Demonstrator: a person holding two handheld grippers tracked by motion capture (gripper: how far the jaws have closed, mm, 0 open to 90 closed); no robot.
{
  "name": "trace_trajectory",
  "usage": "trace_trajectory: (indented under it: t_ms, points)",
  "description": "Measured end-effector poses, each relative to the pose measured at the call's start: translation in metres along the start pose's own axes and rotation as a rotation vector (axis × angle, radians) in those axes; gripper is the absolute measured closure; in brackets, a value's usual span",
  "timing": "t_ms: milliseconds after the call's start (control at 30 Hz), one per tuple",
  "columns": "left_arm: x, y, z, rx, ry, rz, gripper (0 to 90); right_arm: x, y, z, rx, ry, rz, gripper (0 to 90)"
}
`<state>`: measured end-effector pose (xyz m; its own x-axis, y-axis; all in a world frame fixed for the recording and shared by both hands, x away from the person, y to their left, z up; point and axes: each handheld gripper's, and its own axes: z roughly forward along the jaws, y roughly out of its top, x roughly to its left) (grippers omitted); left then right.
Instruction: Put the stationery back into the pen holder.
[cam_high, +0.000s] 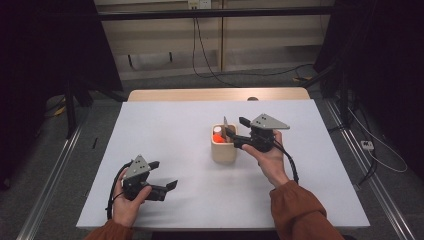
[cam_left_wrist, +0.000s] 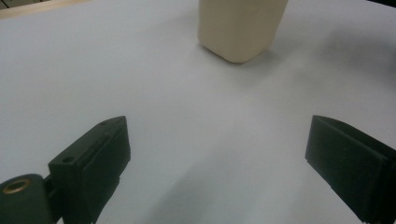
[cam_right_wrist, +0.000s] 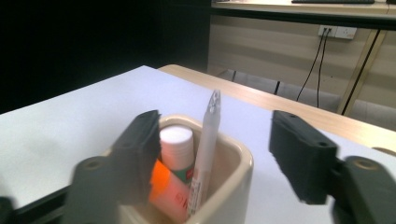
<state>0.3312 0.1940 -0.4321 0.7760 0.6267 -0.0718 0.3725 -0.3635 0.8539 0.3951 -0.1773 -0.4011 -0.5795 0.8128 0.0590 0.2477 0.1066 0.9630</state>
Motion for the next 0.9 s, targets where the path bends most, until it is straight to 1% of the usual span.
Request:
trace_trajectory:
  t_ms: [67,100,167,233,267,300,367,433,567,633,667,700,767,800,833,900]
  points:
    - [-0.002,0.002,-0.004,-0.013,0.002,0.007,6.6,0.000,-0.002,-0.005,-0.002,0.003,0.014,23.2]
    - [-0.003,0.002,-0.005,-0.019,0.005,0.005,6.6,0.000,-0.003,-0.009,-0.003,0.007,0.030,18.7]
    - [-0.004,0.001,-0.007,-0.029,0.007,-0.003,6.6,0.001,-0.006,-0.015,-0.001,0.018,0.051,15.7]
    - [-0.004,0.000,-0.008,-0.025,0.014,-0.011,6.6,0.001,-0.011,-0.023,0.017,0.008,0.047,11.9]
    - [-0.003,-0.001,-0.008,-0.022,0.019,-0.006,6.6,0.001,-0.013,-0.026,0.022,0.005,0.048,11.6]
    - [-0.003,-0.001,-0.007,-0.012,0.019,-0.015,6.6,0.001,-0.016,-0.030,0.026,0.007,0.050,11.3]
    - [-0.003,-0.002,-0.006,-0.010,0.013,-0.030,6.6,0.002,-0.022,-0.038,0.039,0.008,0.052,9.4]
    - [-0.003,-0.002,-0.006,-0.015,0.023,-0.031,6.6,0.003,-0.027,-0.046,0.045,0.004,0.044,8.3]
    - [-0.003,-0.003,-0.008,-0.007,0.030,-0.018,6.6,0.003,-0.038,-0.061,0.062,-0.001,0.036,7.6]
    - [-0.004,-0.004,-0.009,-0.011,0.029,-0.030,6.6,0.001,-0.044,-0.068,0.071,-0.008,0.036,7.5]
    - [-0.003,-0.004,-0.009,0.000,0.029,-0.016,6.6,0.000,-0.047,-0.072,0.078,-0.015,0.035,7.4]
    - [-0.003,-0.005,-0.009,-0.005,0.029,-0.011,6.6,0.000,-0.050,-0.076,0.082,-0.024,0.040,7.3]
    - [-0.002,-0.006,-0.011,-0.001,0.035,-0.021,6.6,-0.001,-0.053,-0.082,0.088,-0.030,0.053,7.0]
    - [-0.002,-0.007,-0.011,-0.009,0.034,-0.024,6.6,-0.001,-0.056,-0.086,0.091,-0.031,0.055,6.9]
    - [-0.002,-0.006,-0.011,-0.012,0.038,-0.031,6.6,-0.001,-0.057,-0.088,0.093,-0.033,0.052,6.7]
    - [-0.002,-0.006,-0.012,-0.016,0.041,-0.028,6.6,-0.001,-0.061,-0.095,0.101,-0.047,0.045,6.6]
